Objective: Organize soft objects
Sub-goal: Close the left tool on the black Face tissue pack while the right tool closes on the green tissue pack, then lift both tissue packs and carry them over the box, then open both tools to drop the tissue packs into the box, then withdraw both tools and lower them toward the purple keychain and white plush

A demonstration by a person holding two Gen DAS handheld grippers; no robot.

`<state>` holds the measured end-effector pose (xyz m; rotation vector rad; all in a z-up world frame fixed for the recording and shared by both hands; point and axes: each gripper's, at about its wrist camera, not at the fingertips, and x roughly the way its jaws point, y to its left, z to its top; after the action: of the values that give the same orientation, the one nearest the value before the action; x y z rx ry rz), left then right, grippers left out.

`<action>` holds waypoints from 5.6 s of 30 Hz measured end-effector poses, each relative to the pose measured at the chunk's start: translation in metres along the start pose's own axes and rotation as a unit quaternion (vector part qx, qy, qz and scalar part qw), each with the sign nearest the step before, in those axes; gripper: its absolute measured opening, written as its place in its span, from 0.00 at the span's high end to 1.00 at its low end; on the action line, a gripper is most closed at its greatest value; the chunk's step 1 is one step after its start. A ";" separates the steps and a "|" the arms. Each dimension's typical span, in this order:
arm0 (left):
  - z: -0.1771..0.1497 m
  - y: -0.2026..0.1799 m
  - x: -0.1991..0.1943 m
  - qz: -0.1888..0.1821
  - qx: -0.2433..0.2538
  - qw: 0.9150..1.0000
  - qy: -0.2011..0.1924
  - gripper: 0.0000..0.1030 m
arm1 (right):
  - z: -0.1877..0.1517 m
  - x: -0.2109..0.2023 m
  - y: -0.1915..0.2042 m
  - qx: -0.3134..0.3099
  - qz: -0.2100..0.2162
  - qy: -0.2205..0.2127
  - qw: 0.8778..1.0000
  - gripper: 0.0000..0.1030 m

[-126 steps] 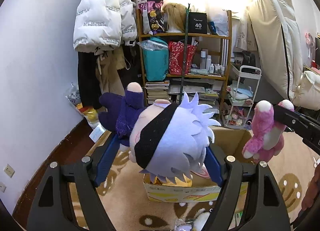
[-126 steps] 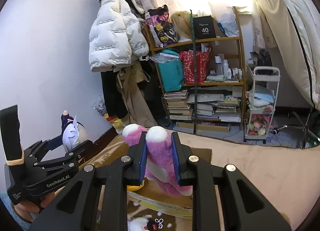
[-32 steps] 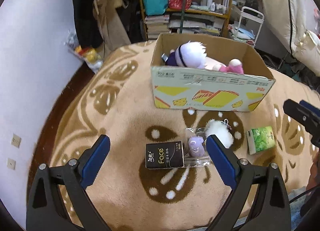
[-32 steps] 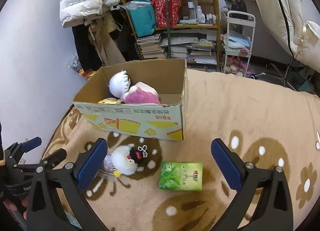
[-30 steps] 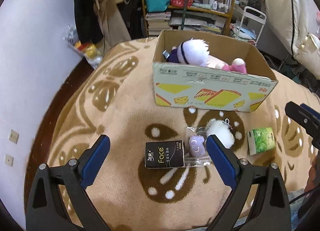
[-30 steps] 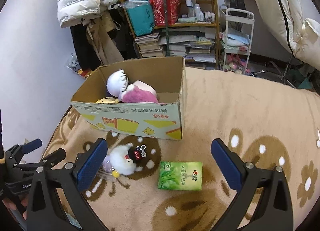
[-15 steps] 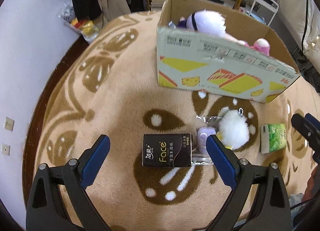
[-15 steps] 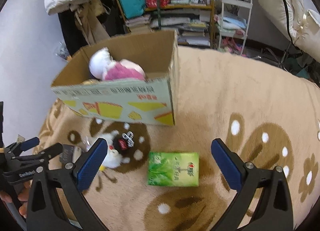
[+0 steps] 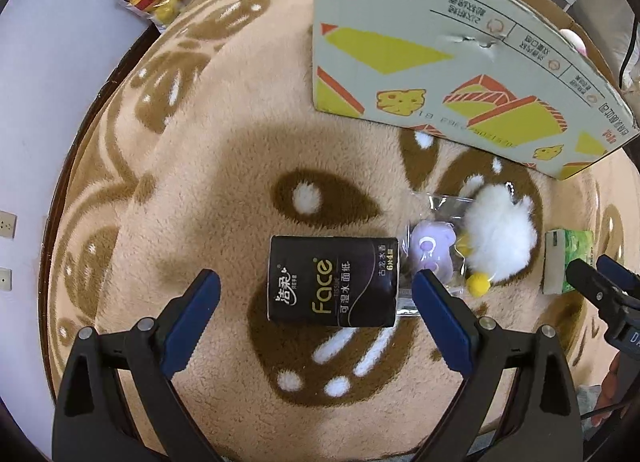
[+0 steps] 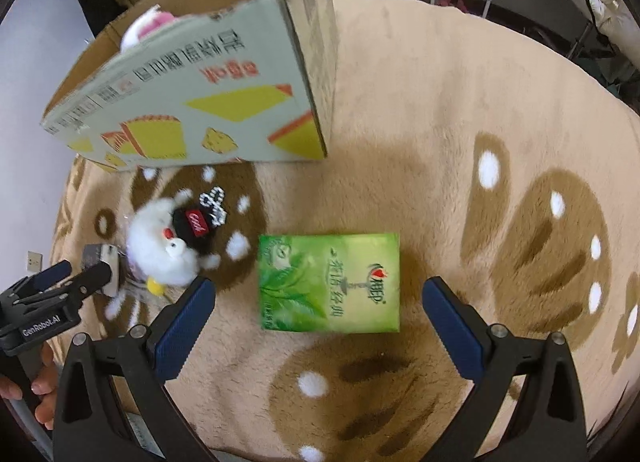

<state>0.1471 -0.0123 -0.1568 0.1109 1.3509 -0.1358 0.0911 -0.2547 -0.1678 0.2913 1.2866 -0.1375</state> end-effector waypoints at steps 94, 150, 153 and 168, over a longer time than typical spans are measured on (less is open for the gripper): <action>0.025 -0.033 -0.213 0.094 0.048 0.872 -0.479 0.38 | 0.053 -0.177 0.055 -0.092 0.024 -0.446 0.890 0.25; 0.049 -0.043 -0.118 0.023 0.065 0.926 -0.372 0.14 | 0.066 -0.087 0.048 -0.108 0.031 -0.296 0.949 0.09; 0.041 -0.040 -0.124 0.023 0.062 0.925 -0.374 0.11 | 0.060 -0.095 0.045 -0.100 0.036 -0.304 0.947 0.01; -0.004 -0.031 -0.147 0.034 0.062 0.931 -0.359 0.04 | 0.024 -0.127 0.046 -0.104 0.040 -0.320 0.941 0.00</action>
<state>0.1073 -0.0376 -0.0141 0.1919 0.6039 -0.1814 0.0902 -0.2257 -0.0333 0.0994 0.6327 -0.0202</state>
